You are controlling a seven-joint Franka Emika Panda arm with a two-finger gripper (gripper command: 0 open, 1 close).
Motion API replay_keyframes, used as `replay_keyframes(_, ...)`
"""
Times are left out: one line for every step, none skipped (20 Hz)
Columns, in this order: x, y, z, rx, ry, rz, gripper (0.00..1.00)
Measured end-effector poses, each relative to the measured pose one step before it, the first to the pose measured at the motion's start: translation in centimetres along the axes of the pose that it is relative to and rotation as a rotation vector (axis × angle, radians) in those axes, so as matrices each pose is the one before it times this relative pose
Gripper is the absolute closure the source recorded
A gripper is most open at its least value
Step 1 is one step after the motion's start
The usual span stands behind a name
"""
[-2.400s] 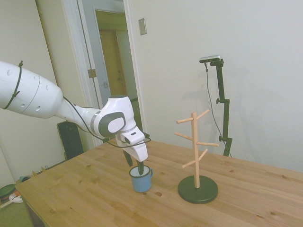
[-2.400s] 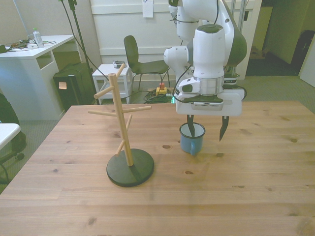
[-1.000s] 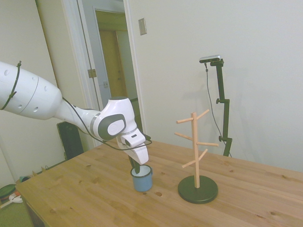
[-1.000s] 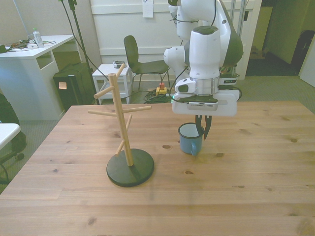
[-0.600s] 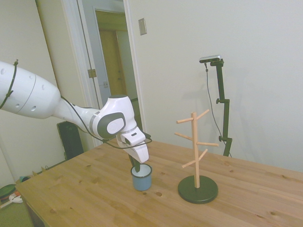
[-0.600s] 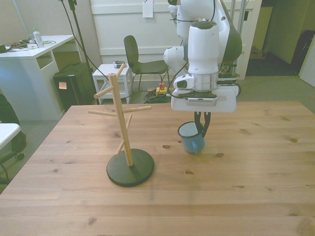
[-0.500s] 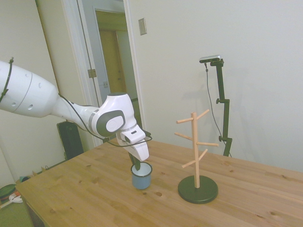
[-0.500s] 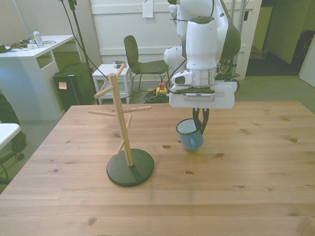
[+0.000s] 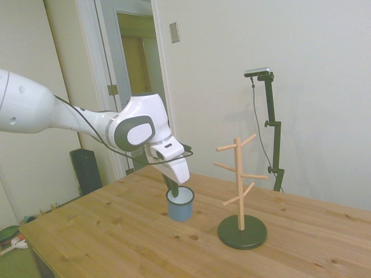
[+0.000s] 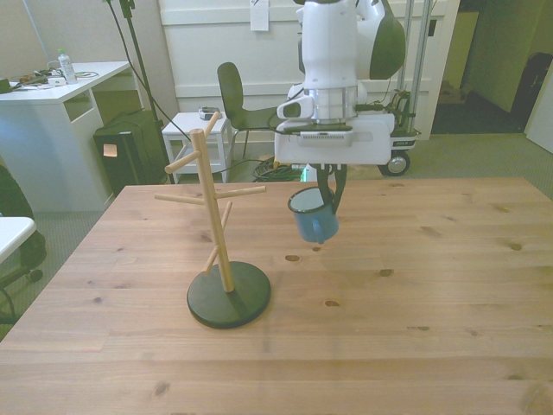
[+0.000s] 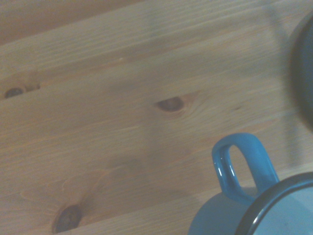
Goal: Hang the mug
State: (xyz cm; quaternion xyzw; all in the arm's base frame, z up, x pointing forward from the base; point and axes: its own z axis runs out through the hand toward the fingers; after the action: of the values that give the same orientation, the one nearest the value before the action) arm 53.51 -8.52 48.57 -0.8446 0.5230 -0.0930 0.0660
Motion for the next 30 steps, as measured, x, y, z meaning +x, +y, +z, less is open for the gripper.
replay_keyframes(0.557, 0.295, -0.928, 0.00469, 0.00402, 0.00134, 1.0)
replay_keyframes(0.506, 0.247, -0.874, 0.00308, 0.00248, -0.00163, 1.0)
replay_keyframes(0.386, 0.134, -0.797, 0.00553, 0.00428, -0.00063, 1.0)
replay_keyframes(0.324, 0.072, -0.793, 0.00443, 0.00344, 0.00016, 1.0)
replay_keyframes(0.276, 0.033, -0.706, 0.00372, 0.00254, 0.00129, 1.0)
replay_keyframes(0.278, -0.023, -0.718, 0.00403, 0.00311, 0.0015, 1.0)
replay_keyframes(0.311, 0.024, -0.67, 0.00191, 0.00114, 0.0019, 1.0)
replay_keyframes(0.417, 0.011, -0.726, 0.00264, 0.00086, 0.00131, 1.0)
replay_keyframes(0.433, 0.037, -0.68, 0.00355, 0.00221, 0.00057, 1.0)
replay_keyframes(0.474, 0.126, -0.601, 0.00157, 0.0013, 0.00196, 1.0)
replay_keyframes(0.516, 0.16, -0.605, 0.00282, 0.00123, 0.0033, 1.0)
replay_keyframes(0.513, 0.192, -0.515, 0.00289, 0.00084, 0.0042, 1.0)
replay_keyframes(0.533, 0.207, -0.462, 0.00102, 0.00112, 0.00427, 1.0)
replay_keyframes(0.543, 0.213, -0.348, 0.00177, 0.0001, 0.00297, 1.0)
replay_keyframes(0.552, 0.133, -0.32, 0.00202, -0.00109, 0.00277, 1.0)
replay_keyframes(0.573, 0.06, -0.252, 0.00341, -0.00029, 0.00328, 1.0)
replay_keyframes(0.426, -0.085, -0.125, 0.00399, -0.00174, 0.00315, 1.0)
replay_keyframes(0.315, -0.121, -0.071, 0.00085, -0.0017, 0.0024, 1.0)
replay_keyframes(0.31, -0.194, -0.003, -0.00119, -0.00193, 0.00224, 1.0)
replay_keyframes(0.279, -0.232, -0.075, 0.00143, 0.00073, 0.00138, 1.0)
replay_keyframes(0.266, -0.246, 0.011, -0.00066, -0.00037, 0.00117, 1.0)
replay_keyframes(0.249, -0.246, -0.052, -0.00024, -0.00078, 0.00126, 1.0)
replay_keyframes(0.227, -0.198, -0.046, -0.00038, -0.00009, 0.00108, 1.0)
replay_keyframes(0.281, -0.192, -0.092, 0.00074, 0.00211, 0.00126, 1.0)
replay_keyframes(0.244, -0.111, -0.103, 0.00031, 0.00137, 0.001, 1.0)
replay_keyframes(0.245, -0.066, -0.134, -0.00128, -0.00058, 0.00009, 1.0)
replay_keyframes(0.215, -0.011, -0.103, -0.00047, -0.00043, 0.00017, 1.0)
replay_keyframes(0.18, 0.008, -0.124, 0.00108, 0.00174, -0.00015, 1.0)
replay_keyframes(0.143, 0.007, -0.114, 0.00045, 0.00125, -0.00082, 1.0)
replay_keyframes(0.057, -0.012, -0.073, -0.00013, 0.00026, -0.00082, 1.0)
